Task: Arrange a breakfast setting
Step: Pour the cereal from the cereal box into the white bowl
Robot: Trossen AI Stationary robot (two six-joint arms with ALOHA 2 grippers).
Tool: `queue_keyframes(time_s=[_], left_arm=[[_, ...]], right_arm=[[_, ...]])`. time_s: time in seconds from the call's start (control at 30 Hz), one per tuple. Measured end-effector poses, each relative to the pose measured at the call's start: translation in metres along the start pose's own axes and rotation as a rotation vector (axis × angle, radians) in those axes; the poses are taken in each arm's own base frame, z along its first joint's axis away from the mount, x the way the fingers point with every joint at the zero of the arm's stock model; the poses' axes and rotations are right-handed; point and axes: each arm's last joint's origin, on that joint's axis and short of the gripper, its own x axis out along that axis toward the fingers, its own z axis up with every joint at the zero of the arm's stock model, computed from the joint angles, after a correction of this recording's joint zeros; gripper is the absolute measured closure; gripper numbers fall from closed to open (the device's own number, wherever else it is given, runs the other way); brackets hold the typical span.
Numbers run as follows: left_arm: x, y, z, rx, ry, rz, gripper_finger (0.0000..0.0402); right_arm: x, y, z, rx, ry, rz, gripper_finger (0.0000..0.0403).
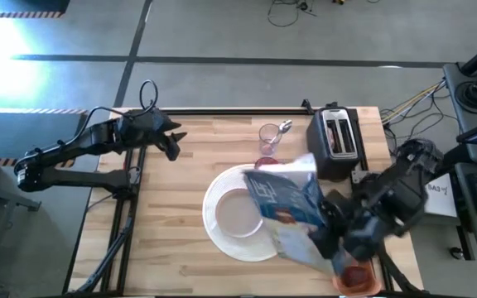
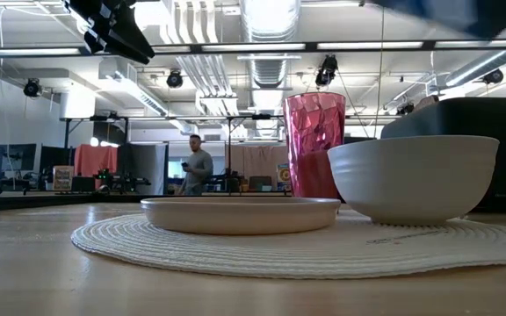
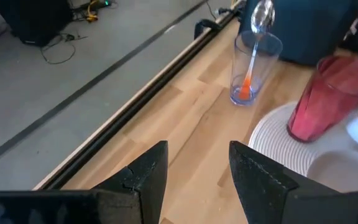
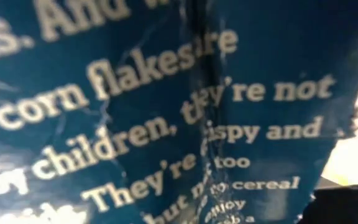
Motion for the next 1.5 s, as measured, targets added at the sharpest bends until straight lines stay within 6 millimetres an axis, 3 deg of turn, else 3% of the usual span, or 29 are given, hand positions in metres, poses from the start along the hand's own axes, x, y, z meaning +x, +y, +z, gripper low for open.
queue_keyframes(time_s=[0.23,0.47,0.8,1.5], left_arm=[[0.001,-0.001,0.007,-0.021,-0.063,-0.007,0.0247],[0.003,-0.002,0.011,-0.006,-0.103,-0.011,0.0247],[0.008,-0.001,0.011,0.024,-0.093,0.078,0.0247],[0.011,0.014,0.013,0.170,-0.075,0.185,0.0247]], right_arm=[[-0.011,0.013,-0.043,0.133,0.125,-0.079,0.0223],[-0.001,0.021,-0.055,0.274,0.237,-0.155,0.0223],[0.006,0.023,-0.040,0.479,0.384,-0.252,0.0228],[0.025,0.024,0.022,0.671,0.587,-0.313,0.0231]])
